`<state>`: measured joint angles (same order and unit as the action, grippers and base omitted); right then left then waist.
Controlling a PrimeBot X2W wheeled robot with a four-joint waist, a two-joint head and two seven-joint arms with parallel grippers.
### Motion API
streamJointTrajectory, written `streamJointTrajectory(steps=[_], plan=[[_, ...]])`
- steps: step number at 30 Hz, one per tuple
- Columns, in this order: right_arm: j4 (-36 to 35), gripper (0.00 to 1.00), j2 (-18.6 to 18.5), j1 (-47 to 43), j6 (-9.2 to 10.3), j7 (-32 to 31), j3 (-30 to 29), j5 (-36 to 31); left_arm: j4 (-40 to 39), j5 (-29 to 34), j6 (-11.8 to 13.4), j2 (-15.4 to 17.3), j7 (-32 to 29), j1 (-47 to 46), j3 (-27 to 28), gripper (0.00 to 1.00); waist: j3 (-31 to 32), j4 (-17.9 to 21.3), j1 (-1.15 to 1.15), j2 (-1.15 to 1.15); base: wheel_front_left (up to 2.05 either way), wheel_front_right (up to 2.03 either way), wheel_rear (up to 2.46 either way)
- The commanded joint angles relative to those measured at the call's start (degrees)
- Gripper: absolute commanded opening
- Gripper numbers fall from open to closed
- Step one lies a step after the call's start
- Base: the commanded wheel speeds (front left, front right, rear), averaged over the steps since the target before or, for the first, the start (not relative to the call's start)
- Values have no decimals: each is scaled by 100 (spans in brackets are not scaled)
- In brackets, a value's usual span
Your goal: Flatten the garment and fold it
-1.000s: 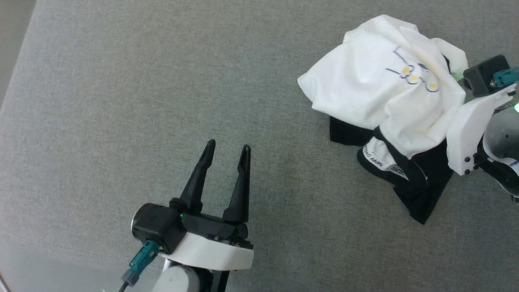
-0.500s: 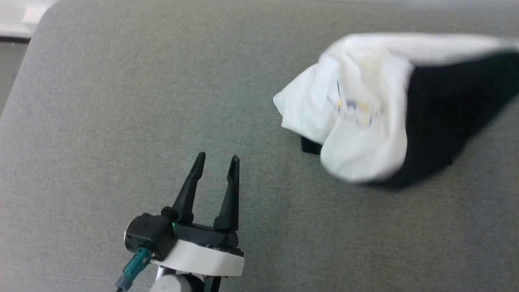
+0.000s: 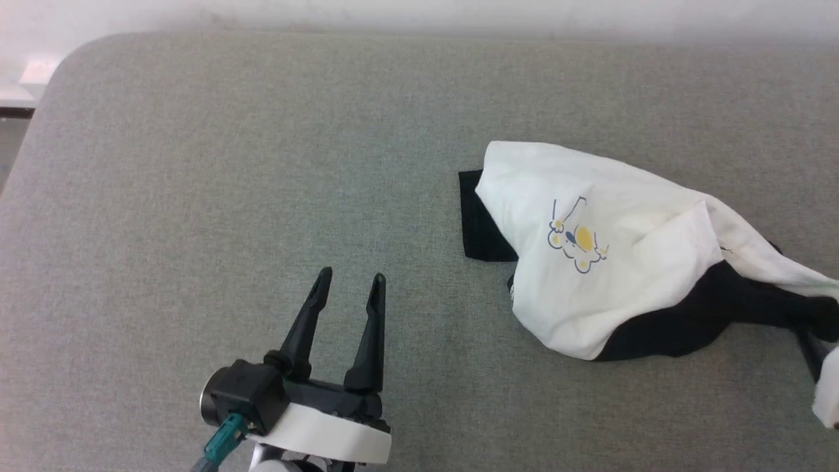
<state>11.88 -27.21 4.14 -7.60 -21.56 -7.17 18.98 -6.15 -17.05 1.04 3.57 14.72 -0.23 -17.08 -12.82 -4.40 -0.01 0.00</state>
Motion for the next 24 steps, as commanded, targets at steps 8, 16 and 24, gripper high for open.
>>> streamJointTrajectory(steps=[8, 16, 24], plan=[[-1455, 100, -95, 664, 11, -469, 36, 691, -15, 53, -4, 78, 6, 87, -40, 100, 243, 24, 1, 0, 0, 0, 0], [-1569, 100, -469, 1729, 11, -1003, 458, 685, -52, 16, 8, 47, 13, -32, -95, 100, -118, -216, 1, 0, 0, 0, 0], [-578, 100, -742, 3019, 11, -1527, 1863, 676, 20, -8, 30, -28, 25, -339, -298, 100, -676, -620, 1, 0, 0, 0, 0]])
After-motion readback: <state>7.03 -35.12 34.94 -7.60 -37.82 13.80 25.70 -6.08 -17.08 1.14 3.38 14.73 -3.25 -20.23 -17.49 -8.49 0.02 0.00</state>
